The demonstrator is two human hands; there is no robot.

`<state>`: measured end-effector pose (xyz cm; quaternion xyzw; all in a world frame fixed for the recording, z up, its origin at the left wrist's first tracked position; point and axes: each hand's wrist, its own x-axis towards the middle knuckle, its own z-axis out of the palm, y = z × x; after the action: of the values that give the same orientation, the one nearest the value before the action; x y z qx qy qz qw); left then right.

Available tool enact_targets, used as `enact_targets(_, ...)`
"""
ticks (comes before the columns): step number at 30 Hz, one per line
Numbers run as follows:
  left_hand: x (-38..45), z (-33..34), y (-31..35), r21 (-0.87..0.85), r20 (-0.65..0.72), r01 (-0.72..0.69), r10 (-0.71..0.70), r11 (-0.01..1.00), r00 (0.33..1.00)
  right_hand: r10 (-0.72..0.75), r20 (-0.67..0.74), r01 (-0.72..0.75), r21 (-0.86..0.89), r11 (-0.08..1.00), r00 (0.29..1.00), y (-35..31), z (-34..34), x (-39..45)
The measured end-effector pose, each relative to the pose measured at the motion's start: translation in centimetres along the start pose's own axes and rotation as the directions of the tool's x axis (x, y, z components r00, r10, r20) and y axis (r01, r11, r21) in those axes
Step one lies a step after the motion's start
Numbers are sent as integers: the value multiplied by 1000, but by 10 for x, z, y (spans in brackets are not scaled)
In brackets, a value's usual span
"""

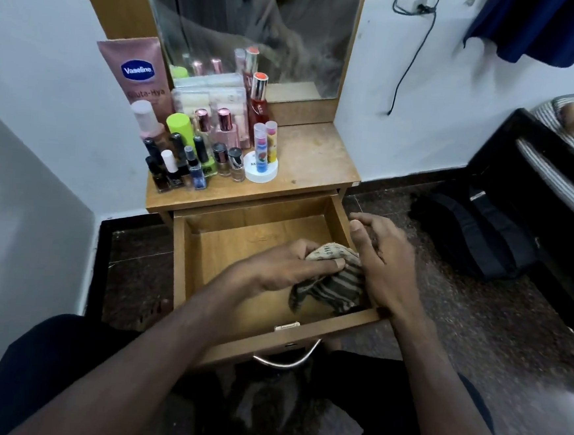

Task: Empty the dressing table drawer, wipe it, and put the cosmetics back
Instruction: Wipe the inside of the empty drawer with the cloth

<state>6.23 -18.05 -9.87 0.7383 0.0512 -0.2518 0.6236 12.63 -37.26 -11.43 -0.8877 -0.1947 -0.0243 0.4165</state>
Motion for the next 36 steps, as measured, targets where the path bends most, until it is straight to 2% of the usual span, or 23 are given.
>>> enact_targets(1, -6, -11, 1, 15, 50, -42, 41, 999, 998, 14, 140, -38, 175, 984, 990, -5, 3, 0)
enact_targets(2, -12, -22, 3, 35, 77, -78, 75, 996, 994, 35, 311, -139, 319, 937, 950, -12, 8, -1)
enact_targets(3, -17, -33, 5, 95, 69, -113, 107, 989, 992, 31, 463, -239, 397, 886, 886, -19, 14, -2)
enact_targets(4, -23, -44, 5, 201, 18, -145, 144, 969, 989, 11, 556, -298, 428, 853, 831, -25, 22, -3)
enact_targets(6, -34, -62, -1, 473, -129, -141, 227, 870, 965, 11, 626, -381, 461, 801, 780, -39, 35, -3)
enact_targets(9, -47, -72, -28, 590, -277, -91, 307, 802, 911, 77, 690, -491, 427, 759, 720, -49, 50, 0)
enact_targets(11, -57, -73, -54, 608, -389, -60, 364, 791, 847, 144, 666, -446, 309, 840, 732, -51, 55, 4)
enact_targets(12, -63, -74, -68, 589, -473, -52, 396, 806, 787, 194, 600, -384, 205, 900, 776, -51, 54, 6)
enact_targets(13, -68, -76, -79, 568, -560, -58, 436, 821, 705, 220, 480, -289, 74, 954, 849, -51, 51, 8)
enact_targets(15, -78, -80, -96, 564, -676, -76, 513, 822, 529, 125, 173, -99, -151, 984, 977, -54, 42, 10)
enact_targets(17, -79, -80, -105, 562, -739, -67, 537, 824, 408, 28, -67, -42, -212, 976, 997, -65, 38, 7)
enact_targets(18, -77, -78, -107, 525, -784, -66, 512, 849, 351, -6, -131, -25, -231, 973, 991, -71, 40, 6)
enact_targets(19, -75, -77, -109, 458, -841, -61, 455, 887, 292, -23, -106, -6, -260, 966, 994, -77, 48, 5)
enact_targets(20, -73, -76, -111, 366, -898, -52, 367, 929, 244, -3, 17, 8, -290, 957, 1000, -81, 59, 4)
enact_targets(21, -70, -76, -113, 258, -939, -38, 259, 965, 225, 44, 201, 25, -332, 943, 979, -83, 72, 2)
enact_targets(23, -66, -78, -120, 62, -959, 8, 58, 998, 277, 157, 504, 87, -428, 900, 849, -80, 100, 1)
enact_targets(24, -65, -81, -123, 6, -950, 22, -2, 1000, 313, 201, 566, 121, -480, 869, 800, -78, 111, 1)
enact_targets(25, -63, -83, -126, -19, -938, 18, -24, 1000, 345, 230, 582, 149, -529, 835, 780, -77, 120, 2)
enact_targets(27, -59, -84, -130, 22, -925, 0, 20, 1000, 381, 257, 567, 170, -592, 788, 783, -83, 133, 6)
enact_targets(30, -58, -84, -135, 99, -932, 32, 81, 995, 354, 242, 580, 274, -660, 700, 778, -112, 155, 7)
enact_targets(33, -58, -86, -136, 128, -937, 87, 92, 988, 337, 79, 622, 391, -580, 714, 779, -139, 191, 6)
enact_targets(36, -58, -86, -132, 130, -941, 138, 79, 982, 328, -112, 542, 434, -513, 741, 833, -155, 214, 6)
